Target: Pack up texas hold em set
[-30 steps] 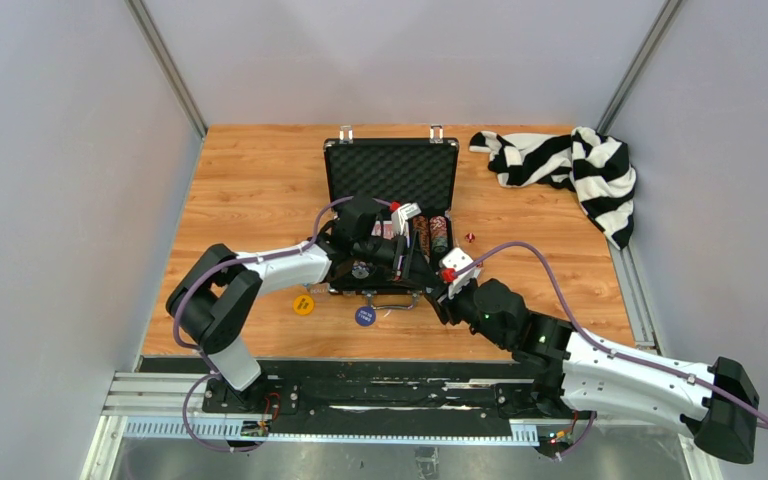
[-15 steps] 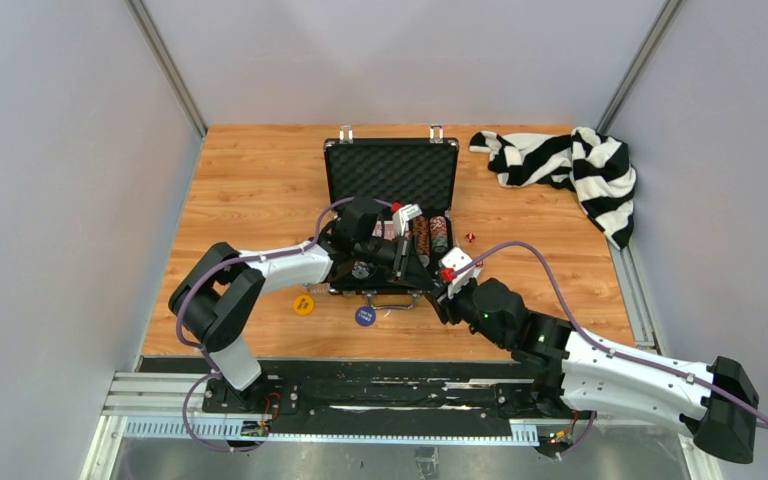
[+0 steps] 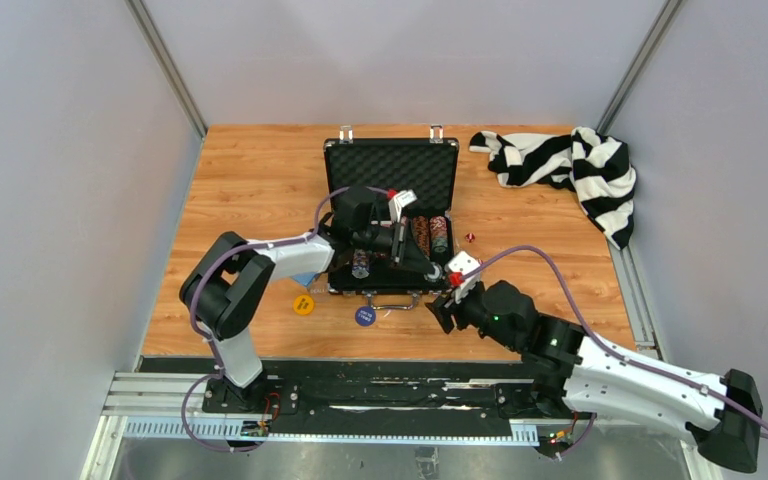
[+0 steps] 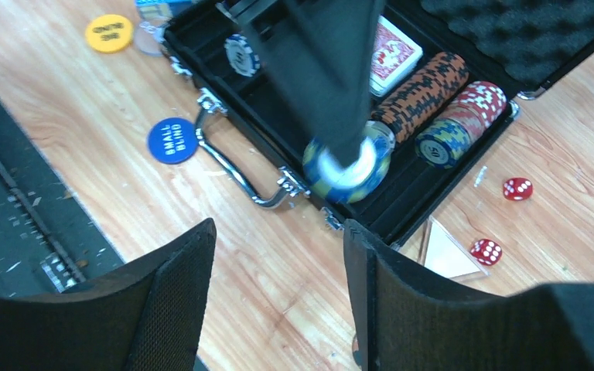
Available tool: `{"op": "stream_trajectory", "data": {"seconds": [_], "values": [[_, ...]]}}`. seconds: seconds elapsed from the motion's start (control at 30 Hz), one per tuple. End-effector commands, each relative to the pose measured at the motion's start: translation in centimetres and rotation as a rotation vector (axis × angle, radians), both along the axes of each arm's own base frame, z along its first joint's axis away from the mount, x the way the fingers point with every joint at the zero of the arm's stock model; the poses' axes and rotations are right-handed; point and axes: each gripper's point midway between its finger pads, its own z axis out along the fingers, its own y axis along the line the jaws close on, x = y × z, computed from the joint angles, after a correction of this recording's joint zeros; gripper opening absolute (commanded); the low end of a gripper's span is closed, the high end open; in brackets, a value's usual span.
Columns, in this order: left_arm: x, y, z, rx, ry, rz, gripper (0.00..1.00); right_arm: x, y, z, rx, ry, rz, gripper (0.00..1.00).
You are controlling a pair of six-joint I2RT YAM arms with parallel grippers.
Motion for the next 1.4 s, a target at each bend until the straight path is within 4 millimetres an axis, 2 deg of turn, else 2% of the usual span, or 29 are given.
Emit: {"op": "stream_trajectory", "data": {"seconds": [0.0,0.1,0.2,0.3,0.33,0.43,0.5,0.6,0.77,1.0,1.2,1.27,1.37], "values": [[4.1,0.4,2.4,-0.074,-0.141,0.039,0.0,-2.3,-0.8,0.0,0.026,0.043,0.085,0.62],[5.6,0.7,2.6,-0.077,-0.189,0.051,0.0,-2.6,-1.3,0.7,0.099,0.037,0.068,0.62],[7.0,0.9,2.1,-0.021,-0.307,0.05,0.0,-0.7,-4.0,1.4,0.139,-0.011,-0.119,0.59],[8.8,1.5,0.4,0.121,-0.48,0.035,0.0,0.4,-5.8,1.8,0.148,-0.051,-0.225,0.58],[9.1,2.0,-1.1,0.212,-0.543,0.003,0.0,0.6,-6.1,1.9,0.146,-0.059,-0.243,0.57],[10.0,2.2,-2.7,0.373,-0.698,-0.079,0.0,0.7,-6.3,1.6,0.135,-0.052,-0.263,0.57],[10.6,1.7,-3.2,0.393,-0.777,-0.111,0.0,0.8,-6.4,1.2,0.129,-0.04,-0.279,0.57],[10.6,0.9,-3.8,0.377,-0.892,-0.183,0.0,0.8,-6.4,0.7,0.121,-0.03,-0.284,0.56],[9.6,-0.3,-3.8,0.323,-1.028,-0.323,0.0,0.8,-6.6,0.1,0.12,-0.024,-0.291,0.56],[9.6,-2.4,-4.6,0.288,-1.068,-0.374,0.0,0.8,-7.1,-0.8,0.098,-0.014,-0.312,0.56],[10.5,-3.9,-5.6,0.313,-1.068,-0.383,0.0,0.8,-7.1,-1.2,0.081,-0.013,-0.309,0.56],[10.6,-4.2,-5.6,0.32,-1.063,-0.397,0.0,0.8,-7.2,-1.1,0.081,-0.017,-0.31,0.56],[10.4,-4.2,-6.7,0.35,-1.028,-0.439,0.0,0.8,-7.3,-1.0,0.087,-0.024,-0.31,0.56]]}}
